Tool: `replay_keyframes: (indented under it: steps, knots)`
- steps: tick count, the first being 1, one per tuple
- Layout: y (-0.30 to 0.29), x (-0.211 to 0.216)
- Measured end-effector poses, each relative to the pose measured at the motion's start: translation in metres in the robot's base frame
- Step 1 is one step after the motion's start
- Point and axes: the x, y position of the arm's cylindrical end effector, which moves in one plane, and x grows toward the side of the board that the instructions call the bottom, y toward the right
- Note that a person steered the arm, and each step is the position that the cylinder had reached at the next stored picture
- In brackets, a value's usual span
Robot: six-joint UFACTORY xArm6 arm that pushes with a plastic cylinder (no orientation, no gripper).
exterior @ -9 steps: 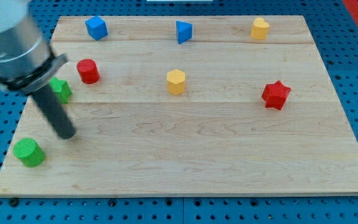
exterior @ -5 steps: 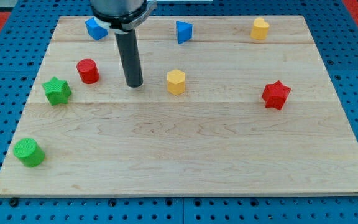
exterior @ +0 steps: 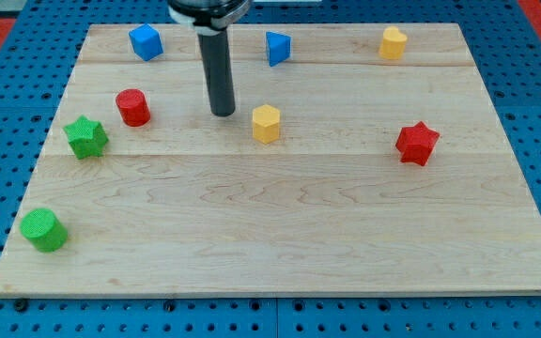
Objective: Move your arm to the red circle
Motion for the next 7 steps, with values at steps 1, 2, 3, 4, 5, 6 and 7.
replay_keyframes:
  steps: [1, 2, 3, 4, 5, 6, 7]
  knots:
    - [0.012, -0.002]
    - [0.028, -0.003]
    - [0.045, -0.004]
    - [0.043, -0.002]
    - [-0.006, -0.029]
    - [-0.084, -0.035]
    - [-0.157, -0.030]
